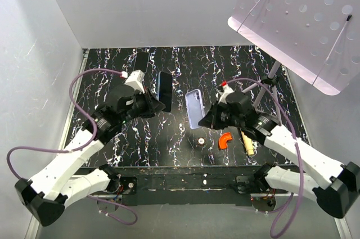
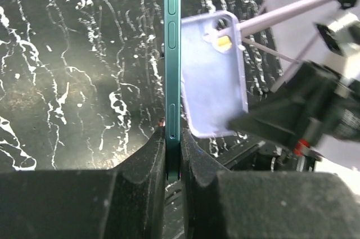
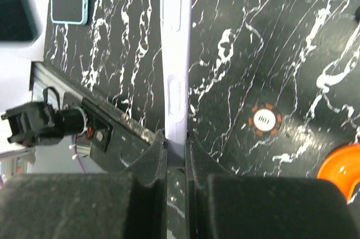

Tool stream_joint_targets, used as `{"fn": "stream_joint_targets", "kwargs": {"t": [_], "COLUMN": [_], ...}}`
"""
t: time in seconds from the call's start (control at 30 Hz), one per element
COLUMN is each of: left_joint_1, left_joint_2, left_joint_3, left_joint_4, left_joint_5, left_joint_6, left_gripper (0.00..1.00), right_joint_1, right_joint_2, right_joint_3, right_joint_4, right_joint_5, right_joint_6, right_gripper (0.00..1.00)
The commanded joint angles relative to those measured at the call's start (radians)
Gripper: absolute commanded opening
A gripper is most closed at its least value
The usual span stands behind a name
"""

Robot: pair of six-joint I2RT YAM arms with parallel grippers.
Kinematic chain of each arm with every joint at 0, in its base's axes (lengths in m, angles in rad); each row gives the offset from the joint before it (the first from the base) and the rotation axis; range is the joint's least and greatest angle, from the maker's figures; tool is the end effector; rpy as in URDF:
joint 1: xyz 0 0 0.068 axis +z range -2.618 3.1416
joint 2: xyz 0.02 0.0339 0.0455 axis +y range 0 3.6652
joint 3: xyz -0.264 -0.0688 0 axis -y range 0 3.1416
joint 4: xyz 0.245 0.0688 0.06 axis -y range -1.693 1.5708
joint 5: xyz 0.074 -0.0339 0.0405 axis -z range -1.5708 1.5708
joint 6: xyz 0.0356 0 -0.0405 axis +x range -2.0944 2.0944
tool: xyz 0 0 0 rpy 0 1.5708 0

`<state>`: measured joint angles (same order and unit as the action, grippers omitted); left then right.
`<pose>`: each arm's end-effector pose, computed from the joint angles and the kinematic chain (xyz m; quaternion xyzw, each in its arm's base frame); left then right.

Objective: Take the phone out of the phone case
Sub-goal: Place the phone at the center of the board.

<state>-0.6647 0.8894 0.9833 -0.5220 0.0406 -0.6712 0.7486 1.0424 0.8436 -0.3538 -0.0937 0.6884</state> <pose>0.1500 -0.1194 0.3558 0.0082 0.8410 -0.3483 0.4139 0.1678 0.1604 0.2945 -0.0491 0.8711 0.3513 0.3396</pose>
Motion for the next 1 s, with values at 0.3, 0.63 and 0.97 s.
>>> {"fn": "stream_joint_targets", "kwargs": {"t": [0.3, 0.63, 0.97], "left_joint_1": [0.256, 0.358, 0.398], "left_joint_2": [0.469, 1.043, 1.339], "left_joint_3": [-0.061, 0.299, 0.67], "left_joint_4": [0.561, 0.625, 0.446], "left_joint_5": [0.379, 0.637, 0.601], "left_joint_6": [-0.241, -0.206, -0.163], "left_gripper": [0.0, 0.0, 0.0], "right_joint_1": [0.011, 0.009, 0.009], "right_joint_2": [-0.333, -0.401, -0.438], "right_joint_3": [-0.1, -0.123, -0.126], "right_joint_4": [-0.195, -0.195, -0.228], "right_joint_5": [0.029, 0.008, 0.017], "right_joint_6": [0.075, 0.118, 0.14], "right_gripper": [0.01, 0.01, 0.01]}}
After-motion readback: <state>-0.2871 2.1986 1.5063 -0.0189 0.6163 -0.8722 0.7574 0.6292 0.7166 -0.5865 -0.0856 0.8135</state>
